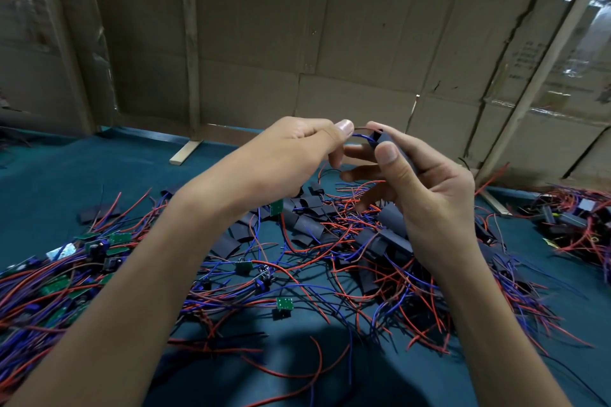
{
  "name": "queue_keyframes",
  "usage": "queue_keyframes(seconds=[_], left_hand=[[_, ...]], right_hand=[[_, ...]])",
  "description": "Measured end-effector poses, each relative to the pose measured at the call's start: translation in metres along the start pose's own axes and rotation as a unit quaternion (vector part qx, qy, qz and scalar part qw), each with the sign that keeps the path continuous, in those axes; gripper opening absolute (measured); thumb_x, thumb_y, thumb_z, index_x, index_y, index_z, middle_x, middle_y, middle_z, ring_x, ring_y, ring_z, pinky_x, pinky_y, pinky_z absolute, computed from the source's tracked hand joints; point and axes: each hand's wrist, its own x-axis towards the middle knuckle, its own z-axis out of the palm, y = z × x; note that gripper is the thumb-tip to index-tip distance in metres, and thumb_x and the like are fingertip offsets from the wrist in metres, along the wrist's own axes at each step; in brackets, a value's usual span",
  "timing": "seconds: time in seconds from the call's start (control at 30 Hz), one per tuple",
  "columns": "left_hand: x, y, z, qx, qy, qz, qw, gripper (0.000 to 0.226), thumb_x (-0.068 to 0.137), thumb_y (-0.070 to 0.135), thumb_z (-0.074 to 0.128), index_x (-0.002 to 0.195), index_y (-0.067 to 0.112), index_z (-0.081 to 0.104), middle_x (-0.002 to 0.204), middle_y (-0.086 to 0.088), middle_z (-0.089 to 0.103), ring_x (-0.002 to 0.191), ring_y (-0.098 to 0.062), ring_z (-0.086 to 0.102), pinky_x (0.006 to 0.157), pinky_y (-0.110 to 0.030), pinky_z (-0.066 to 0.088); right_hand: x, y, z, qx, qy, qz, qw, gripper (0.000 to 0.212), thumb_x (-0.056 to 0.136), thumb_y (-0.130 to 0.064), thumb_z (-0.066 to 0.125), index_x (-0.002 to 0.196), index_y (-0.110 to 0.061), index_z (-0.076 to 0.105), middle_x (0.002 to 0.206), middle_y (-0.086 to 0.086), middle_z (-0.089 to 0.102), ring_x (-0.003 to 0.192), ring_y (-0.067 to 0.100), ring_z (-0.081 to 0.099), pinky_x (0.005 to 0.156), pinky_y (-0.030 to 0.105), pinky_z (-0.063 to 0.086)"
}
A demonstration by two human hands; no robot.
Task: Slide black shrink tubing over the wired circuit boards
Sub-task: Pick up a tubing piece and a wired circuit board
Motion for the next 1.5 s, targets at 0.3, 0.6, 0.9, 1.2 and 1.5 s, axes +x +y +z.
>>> queue_keyframes(seconds=[0.3, 0.6, 0.9, 1.2, 1.5], left_hand=[[0.000, -0.002, -0.006, 0.007, 0.010, 0.007, 1.000, 0.046, 0.100, 0.049, 0.050, 0.068, 0.018, 0.060, 0.067, -0.003, 0.023, 0.057, -0.018, 0.026, 0.054, -0.031, 0.025], [-0.005, 0.002, -0.008, 0.069, -0.009, 0.047, 0.997, 0.034, 0.100, 0.041, 0.056, 0.079, 0.020, 0.072, 0.051, 0.011, 0.034, 0.048, -0.009, 0.031, 0.048, -0.024, 0.027], [0.007, -0.016, 0.001, 0.003, -0.033, 0.018, 0.999, 0.032, 0.085, 0.049, 0.065, 0.111, 0.032, 0.063, 0.083, 0.003, 0.068, 0.070, -0.013, 0.065, 0.072, -0.039, 0.057], [0.016, -0.070, 0.002, 0.040, -0.228, -0.039, 0.972, 0.027, 0.084, 0.020, 0.082, 0.108, 0.022, 0.073, 0.099, 0.007, 0.077, 0.099, -0.010, 0.072, 0.097, -0.030, 0.055], [0.017, -0.078, 0.011, -0.073, -0.205, -0.001, 0.976, 0.028, 0.088, 0.022, 0.077, 0.112, 0.009, 0.072, 0.102, -0.009, 0.077, 0.098, -0.030, 0.073, 0.093, -0.034, 0.056]], right_hand=[[0.000, 0.002, 0.000, 0.026, -0.015, -0.007, 1.000, 0.053, 0.086, -0.045, 0.069, 0.125, -0.009, 0.065, 0.106, 0.014, 0.077, 0.082, 0.033, 0.075, 0.055, 0.032, 0.057], [-0.001, 0.002, 0.000, -0.019, -0.027, -0.002, 0.999, 0.039, 0.083, -0.019, 0.072, 0.120, -0.006, 0.069, 0.095, 0.015, 0.077, 0.077, 0.027, 0.074, 0.058, 0.037, 0.062], [0.008, 0.007, -0.017, 0.037, 0.012, 0.042, 0.998, 0.014, 0.088, -0.003, 0.070, 0.101, -0.004, 0.076, 0.075, 0.019, 0.071, 0.065, 0.028, 0.068, 0.058, 0.030, 0.056], [0.010, 0.000, -0.024, 0.083, 0.068, 0.050, 0.993, 0.009, 0.083, -0.008, 0.073, 0.089, -0.010, 0.080, 0.072, 0.012, 0.072, 0.067, 0.025, 0.071, 0.062, 0.028, 0.058], [0.012, 0.000, -0.020, 0.130, 0.113, 0.041, 0.984, 0.012, 0.091, -0.004, 0.066, 0.101, -0.001, 0.070, 0.070, 0.007, 0.071, 0.066, 0.022, 0.069, 0.063, 0.028, 0.057]])
